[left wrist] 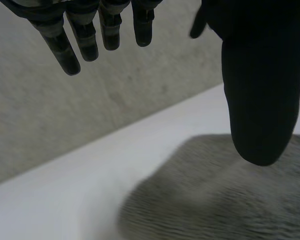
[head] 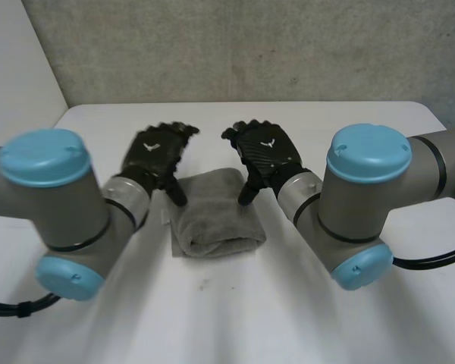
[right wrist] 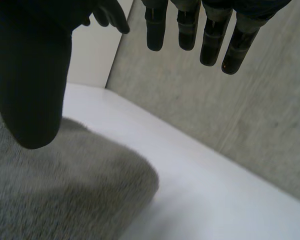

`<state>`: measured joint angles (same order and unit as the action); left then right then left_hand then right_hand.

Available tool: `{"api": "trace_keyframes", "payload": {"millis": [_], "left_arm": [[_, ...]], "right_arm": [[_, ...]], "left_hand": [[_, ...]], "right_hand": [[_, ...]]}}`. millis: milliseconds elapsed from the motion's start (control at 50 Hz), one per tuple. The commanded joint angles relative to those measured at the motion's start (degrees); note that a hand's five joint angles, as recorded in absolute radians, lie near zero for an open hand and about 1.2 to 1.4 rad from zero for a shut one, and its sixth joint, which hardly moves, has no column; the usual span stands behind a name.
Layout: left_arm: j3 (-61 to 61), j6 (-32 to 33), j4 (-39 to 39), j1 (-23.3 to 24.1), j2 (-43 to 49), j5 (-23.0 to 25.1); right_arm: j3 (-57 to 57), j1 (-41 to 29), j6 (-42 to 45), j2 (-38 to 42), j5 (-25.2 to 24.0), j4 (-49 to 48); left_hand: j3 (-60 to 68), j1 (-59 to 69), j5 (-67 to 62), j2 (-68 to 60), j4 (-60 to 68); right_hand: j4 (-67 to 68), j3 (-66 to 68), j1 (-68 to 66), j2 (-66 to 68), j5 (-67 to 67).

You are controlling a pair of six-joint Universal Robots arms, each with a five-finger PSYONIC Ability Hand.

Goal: Fold the towel.

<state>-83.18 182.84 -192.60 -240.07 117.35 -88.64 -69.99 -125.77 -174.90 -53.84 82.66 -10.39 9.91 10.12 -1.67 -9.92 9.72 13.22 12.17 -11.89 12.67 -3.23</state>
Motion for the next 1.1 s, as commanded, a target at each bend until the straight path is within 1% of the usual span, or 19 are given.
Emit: {"api": "trace_keyframes", "payload": {"millis": [20, 100, 180, 320, 380, 420, 440, 480, 500, 540, 560, 580, 600, 640, 700, 740, 820, 860, 1100], "left_arm": [[4.6, -2.3, 6.8, 1.7, 7.8, -0.4], [4.3, -2.6, 7.9, 1.6, 10.1, -0.9], [3.6, -1.9, 7.9, 1.2, 10.8, -3.3], [2.8, 0.4, 8.4, 0.9, 9.7, -3.9], [2.4, 1.8, 8.3, 0.8, 6.8, -3.9], [2.4, 2.4, 8.2, 0.9, 3.1, -3.9], [2.4, 2.4, 8.2, 0.9, 3.1, -3.9], [3.2, 2.3, 8.3, 0.8, -1.5, -3.9], [3.2, 2.3, 8.3, 0.8, -1.5, -3.9], [3.5, 2.3, 8.3, 0.7, -4.1, -3.8], [3.9, 2.3, 8.3, 0.6, -6.8, -3.8], [4.7, 2.3, 8.3, 0.0, -9.5, -3.8], [4.7, 2.3, 8.3, 0.0, -9.5, -3.8], [6.3, 1.9, 8.9, -2.3, -13.9, -3.8], [6.7, 1.8, 9.9, -4.0, -15.7, -3.6], [7.8, 1.9, 13.9, -7.2, -18.9, -3.4], [9.2, 1.8, 18.7, -9.0, -20.9, -2.3], [9.3, 1.0, 20.9, -10.8, -21.8, -0.4], [6.4, -3.2, 18.9, -11.2, -21.8, 1.4]], "right_arm": [[5.5, 2.4, -1.6, 7.0, -5.5, 6.8], [7.4, 2.5, -1.6, 10.7, -8.2, 8.5], [8.5, 2.6, -1.0, 12.8, -8.2, 8.6], [10.2, 3.5, 0.0, 14.0, -7.8, 10.2], [10.2, 3.6, 1.4, 11.7, -7.1, 10.3], [9.6, 3.6, 1.9, 6.8, -4.9, 10.0], [9.6, 3.6, 1.9, 6.7, -4.9, 10.0], [8.8, 3.9, 2.4, 1.2, -0.8, 9.7], [8.8, 3.9, 2.4, 1.2, -0.7, 9.7], [8.0, 4.3, 2.3, -4.6, 4.2, 8.6], [8.0, 4.3, 2.3, -4.6, 4.3, 8.6], [7.7, 4.7, 2.5, -7.3, 6.7, 8.0], [7.7, 4.7, 2.5, -7.3, 6.7, 8.0], [6.3, 6.0, 3.0, -12.2, 10.3, 7.5], [4.0, 8.2, 4.4, -16.4, 11.6, 8.2], [2.6, 9.3, 5.2, -17.9, 11.6, 8.3], [-0.6, 10.8, 6.7, -20.8, 11.5, 8.4], [-3.7, 11.2, 7.5, -23.1, 11.0, 8.0], [-10.9, 13.0, 7.3, -24.4, 10.1, 4.3]], "left_hand": [[1.8, 1.6, -0.1, -1.8, 2.0], [1.8, 1.6, -0.1, -1.8, 2.0], [1.8, 1.6, -0.1, -1.8, 2.0], [1.1, 0.9, 0.6, -1.1, 1.3], [1.1, 0.9, 0.6, -1.1, 1.3], [1.1, 0.9, 0.6, -1.1, 1.3], [1.1, 0.9, 0.6, -1.1, 1.3], [1.1, 0.9, 0.6, -1.1, 1.3], [1.1, 0.9, 0.6, -1.1, 1.3], [1.0, 0.8, 0.8, -1.0, 1.2], [1.1, 0.9, 0.6, -1.1, 1.3], [1.1, 0.9, 0.6, -1.1, 1.3], [1.1, 0.9, 0.6, -1.1, 1.3], [1.5, 1.3, 0.3, -1.5, 1.7], [1.7, 1.4, 0.1, -1.6, 1.8], [1.7, 1.4, 0.1, -1.6, 1.8], [1.1, 0.9, 0.6, -1.1, 1.3], [0.3, 0.1, 1.4, -0.3, 0.5], [0.1, -0.1, 1.6, -0.1, 0.3]], "right_hand": [[-3.2, -2.2, 1.9, -2.7, 3.2], [-3.2, -2.2, 1.9, -2.7, 3.2], [-3.2, -2.2, 1.9, -2.7, 3.2], [-3.2, -2.2, 1.9, -2.7, 3.2], [-3.2, -2.2, 1.9, -2.7, 3.2], [-3.2, -2.2, 1.9, -2.7, 3.2], [-3.2, -2.2, 1.9, -2.7, 3.2], [-3.2, -2.2, 1.9, -2.7, 3.2], [-3.2, -2.2, 1.9, -2.7, 3.2], [-3.2, -2.2, 1.9, -2.7, 3.2], [-3.2, -2.2, 1.9, -2.7, 3.2], [-3.2, -2.2, 1.9, -2.7, 3.2], [-3.2, -2.2, 1.9, -2.7, 3.2], [-3.2, -2.2, 1.9, -2.7, 3.2], [-3.2, -2.2, 1.9, -2.7, 3.2], [-3.2, -2.2, 1.9, -2.7, 3.2], [-3.2, -2.2, 1.9, -2.7, 3.2], [-3.2, -2.2, 1.9, -2.7, 3.2], [-3.2, -2.2, 1.9, -2.7, 3.2]]}}
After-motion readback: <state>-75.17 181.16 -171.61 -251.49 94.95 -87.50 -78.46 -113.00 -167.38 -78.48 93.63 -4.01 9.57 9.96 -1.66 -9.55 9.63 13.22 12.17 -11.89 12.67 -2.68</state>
